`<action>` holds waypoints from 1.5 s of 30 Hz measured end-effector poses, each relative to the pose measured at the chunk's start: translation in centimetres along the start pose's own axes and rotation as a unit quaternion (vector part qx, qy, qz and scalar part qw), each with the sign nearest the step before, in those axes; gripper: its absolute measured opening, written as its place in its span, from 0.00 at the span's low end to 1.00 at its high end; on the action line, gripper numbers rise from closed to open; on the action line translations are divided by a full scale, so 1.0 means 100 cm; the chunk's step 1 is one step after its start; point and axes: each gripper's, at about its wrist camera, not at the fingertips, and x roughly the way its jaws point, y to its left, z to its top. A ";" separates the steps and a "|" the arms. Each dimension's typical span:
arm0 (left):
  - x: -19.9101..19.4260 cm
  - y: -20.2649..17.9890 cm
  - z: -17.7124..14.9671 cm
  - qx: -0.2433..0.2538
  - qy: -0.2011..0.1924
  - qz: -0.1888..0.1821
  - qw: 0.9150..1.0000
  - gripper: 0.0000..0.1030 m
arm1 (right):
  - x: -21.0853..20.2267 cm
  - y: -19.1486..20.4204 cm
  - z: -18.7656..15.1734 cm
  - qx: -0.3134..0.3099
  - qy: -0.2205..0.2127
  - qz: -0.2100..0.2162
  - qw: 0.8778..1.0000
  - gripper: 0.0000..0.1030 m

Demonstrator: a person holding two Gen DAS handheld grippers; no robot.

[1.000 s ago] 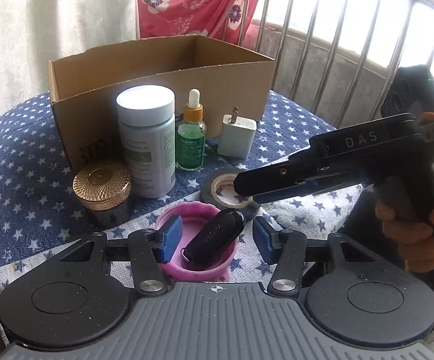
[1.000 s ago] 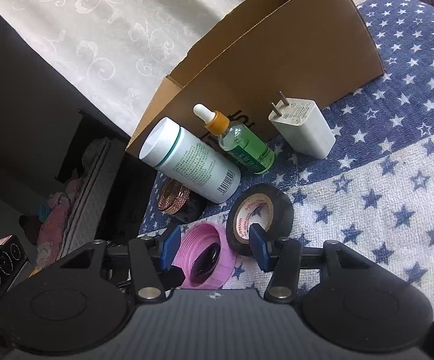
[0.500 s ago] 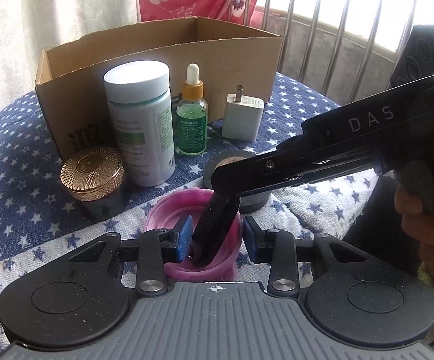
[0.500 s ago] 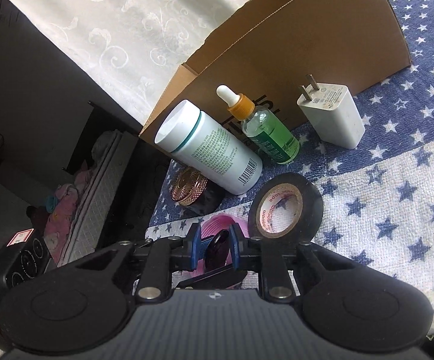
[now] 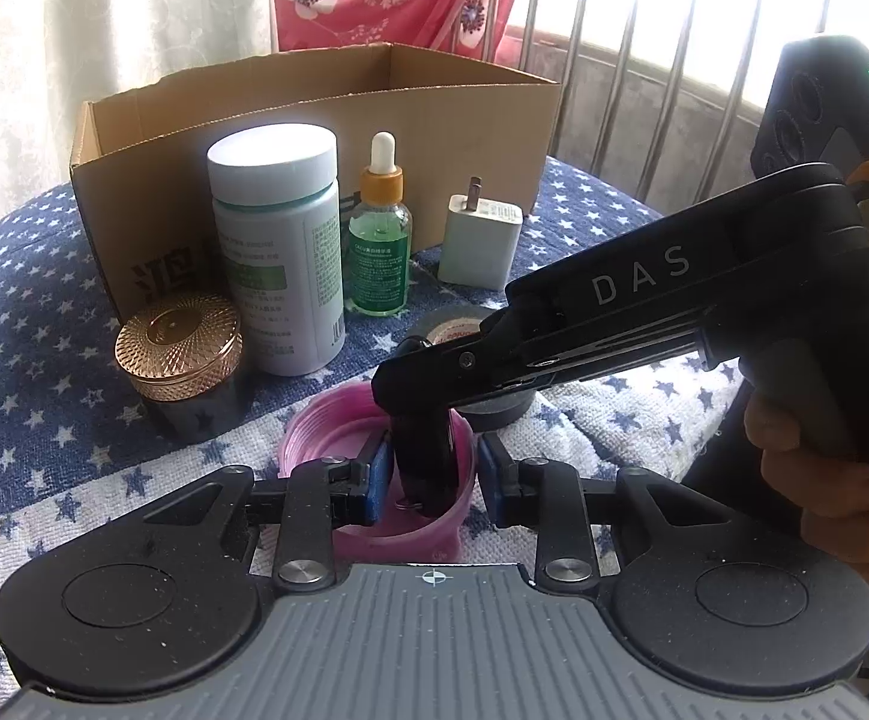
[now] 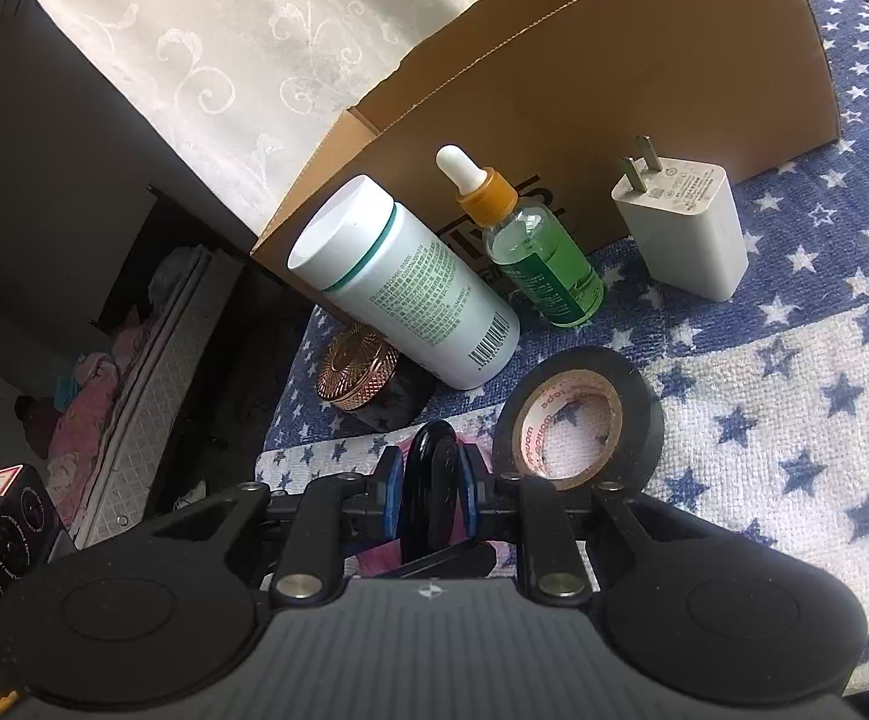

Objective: Organize rigid objects
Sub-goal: 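Grasp the black oval key fob from the pink lid with the right gripper, then carry the key fob into the box and open the right gripper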

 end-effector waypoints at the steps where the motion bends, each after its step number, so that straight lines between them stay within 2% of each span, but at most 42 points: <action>1: -0.002 -0.001 0.000 0.002 -0.003 0.002 1.000 0.27 | -0.001 0.002 0.000 -0.003 -0.003 0.000 1.000 0.20; 8: -0.020 -0.005 0.006 0.001 -0.022 0.008 1.000 0.22 | -0.013 0.015 -0.002 -0.023 -0.021 0.008 0.999 0.20; 14: -0.053 -0.011 0.027 0.020 -0.075 0.035 0.996 0.22 | -0.036 0.044 0.010 -0.069 -0.051 0.028 0.996 0.20; 19: -0.075 -0.004 0.067 0.027 -0.115 0.066 0.991 0.22 | -0.050 0.085 0.046 -0.142 -0.083 0.047 0.985 0.20; 23: -0.069 0.020 0.110 0.013 -0.115 0.083 0.990 0.22 | -0.045 0.106 0.092 -0.178 -0.087 0.061 0.978 0.20; 26: -0.046 0.052 0.141 -0.019 -0.082 0.078 0.993 0.22 | -0.023 0.112 0.135 -0.179 -0.063 0.058 0.980 0.20; 31: 0.012 0.098 0.172 -0.058 -0.018 0.085 0.995 0.22 | 0.041 0.085 0.201 -0.121 0.025 0.050 0.991 0.20; 36: 0.064 0.124 0.174 -0.080 0.057 0.112 0.989 0.23 | 0.109 0.047 0.229 -0.061 0.107 0.022 0.992 0.18; 39: 0.071 0.130 0.169 -0.090 0.071 0.125 0.985 0.25 | 0.139 0.033 0.236 -0.050 0.137 0.000 0.989 0.17; 41: 0.069 0.132 0.168 -0.092 0.069 0.121 0.986 0.34 | 0.155 0.031 0.238 -0.046 0.163 -0.005 0.986 0.16; 45: 0.058 0.129 0.169 -0.084 0.053 0.133 0.986 0.45 | 0.173 0.026 0.241 -0.041 0.185 -0.032 0.981 0.19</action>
